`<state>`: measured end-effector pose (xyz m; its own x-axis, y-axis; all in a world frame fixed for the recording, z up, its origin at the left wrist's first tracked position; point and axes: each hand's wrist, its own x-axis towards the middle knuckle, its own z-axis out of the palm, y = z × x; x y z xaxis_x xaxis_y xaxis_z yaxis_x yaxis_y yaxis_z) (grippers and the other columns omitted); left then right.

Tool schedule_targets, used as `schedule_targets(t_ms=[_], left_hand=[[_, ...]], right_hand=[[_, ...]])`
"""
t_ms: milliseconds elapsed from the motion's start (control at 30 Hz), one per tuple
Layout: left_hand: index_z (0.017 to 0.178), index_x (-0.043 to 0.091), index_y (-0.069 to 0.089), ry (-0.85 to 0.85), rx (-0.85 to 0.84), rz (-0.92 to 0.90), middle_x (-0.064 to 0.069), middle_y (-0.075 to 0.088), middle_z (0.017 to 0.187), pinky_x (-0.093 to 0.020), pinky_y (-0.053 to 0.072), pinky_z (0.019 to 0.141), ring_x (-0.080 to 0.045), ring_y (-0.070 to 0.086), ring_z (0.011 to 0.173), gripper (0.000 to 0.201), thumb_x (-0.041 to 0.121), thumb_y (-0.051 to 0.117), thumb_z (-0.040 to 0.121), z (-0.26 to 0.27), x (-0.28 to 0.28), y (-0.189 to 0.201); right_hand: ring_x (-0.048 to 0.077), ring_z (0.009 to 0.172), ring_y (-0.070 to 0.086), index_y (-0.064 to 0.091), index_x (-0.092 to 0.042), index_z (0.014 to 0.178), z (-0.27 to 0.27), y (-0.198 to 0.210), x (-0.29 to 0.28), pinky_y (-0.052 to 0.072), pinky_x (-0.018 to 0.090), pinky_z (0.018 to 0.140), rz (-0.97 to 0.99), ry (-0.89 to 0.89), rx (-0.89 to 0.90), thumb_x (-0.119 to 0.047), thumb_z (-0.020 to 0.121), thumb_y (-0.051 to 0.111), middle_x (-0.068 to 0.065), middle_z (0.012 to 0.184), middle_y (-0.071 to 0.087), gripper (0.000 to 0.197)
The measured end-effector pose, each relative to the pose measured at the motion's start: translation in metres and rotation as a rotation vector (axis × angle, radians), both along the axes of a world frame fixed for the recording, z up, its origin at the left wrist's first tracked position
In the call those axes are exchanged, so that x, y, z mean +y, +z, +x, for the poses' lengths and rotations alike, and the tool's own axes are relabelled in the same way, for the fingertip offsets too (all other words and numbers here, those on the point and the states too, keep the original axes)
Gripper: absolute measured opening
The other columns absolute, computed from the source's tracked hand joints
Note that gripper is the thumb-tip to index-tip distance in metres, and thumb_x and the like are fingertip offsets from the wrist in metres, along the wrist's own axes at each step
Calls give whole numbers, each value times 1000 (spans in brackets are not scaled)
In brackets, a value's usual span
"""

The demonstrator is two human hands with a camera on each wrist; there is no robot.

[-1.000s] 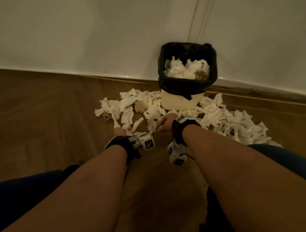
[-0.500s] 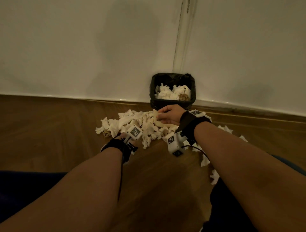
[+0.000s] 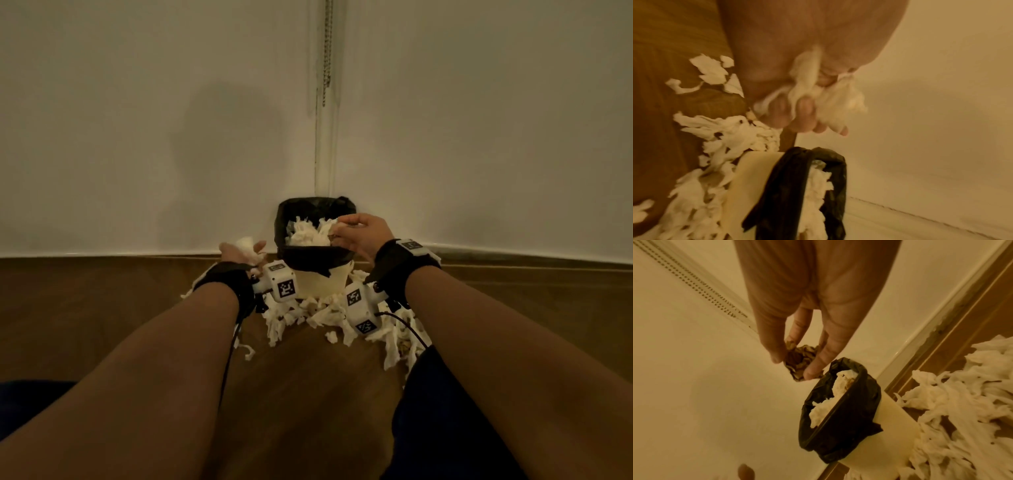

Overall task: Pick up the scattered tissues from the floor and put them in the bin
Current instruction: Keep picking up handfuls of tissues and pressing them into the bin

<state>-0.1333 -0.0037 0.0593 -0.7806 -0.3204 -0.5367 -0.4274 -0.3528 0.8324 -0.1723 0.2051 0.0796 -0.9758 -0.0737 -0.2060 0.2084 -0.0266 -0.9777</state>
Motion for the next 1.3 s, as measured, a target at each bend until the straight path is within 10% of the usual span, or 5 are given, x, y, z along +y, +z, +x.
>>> schedule_targets(t_ms=[167,300,467,733,1300], left_hand=[[136,-4,39,-254,-35,-553,-24,50,132,-32,39,98,-37,49,119,44,10,48,95,-39,10,29],[141,8,39,-350,75,-375,-19,43,142,-28,48,91,-36,43,130,45,25,44,98,-67,26,29],[132,6,51,-276,267,-392,-19,47,138,-38,39,107,-32,47,126,44,-11,39,92,-102,52,-2],[105,16,68,-397,183,-1109,-6,65,115,-28,44,89,-25,59,108,21,15,55,90,-126,64,-59],[123,3,57,-1010,75,-1460,-16,57,127,-33,39,97,-29,53,116,34,15,36,99,-135,67,-59]], right_hand=[[28,85,69,61,-10,98,-19,-14,14,57,42,83,65,-119,14,-9,85,66,19,101,68,14],[29,89,68,59,-10,98,-39,-25,11,58,39,80,56,-190,41,-11,87,61,19,112,65,11],[21,85,65,62,-12,108,-63,-38,3,56,32,79,337,-170,160,-17,89,57,13,109,67,20],[28,110,57,65,-19,116,-85,-68,-9,46,30,93,1009,272,295,-20,95,48,10,124,59,27],[36,106,58,51,-2,125,-100,-96,-38,47,40,86,1269,450,195,-17,100,30,21,120,58,36]])
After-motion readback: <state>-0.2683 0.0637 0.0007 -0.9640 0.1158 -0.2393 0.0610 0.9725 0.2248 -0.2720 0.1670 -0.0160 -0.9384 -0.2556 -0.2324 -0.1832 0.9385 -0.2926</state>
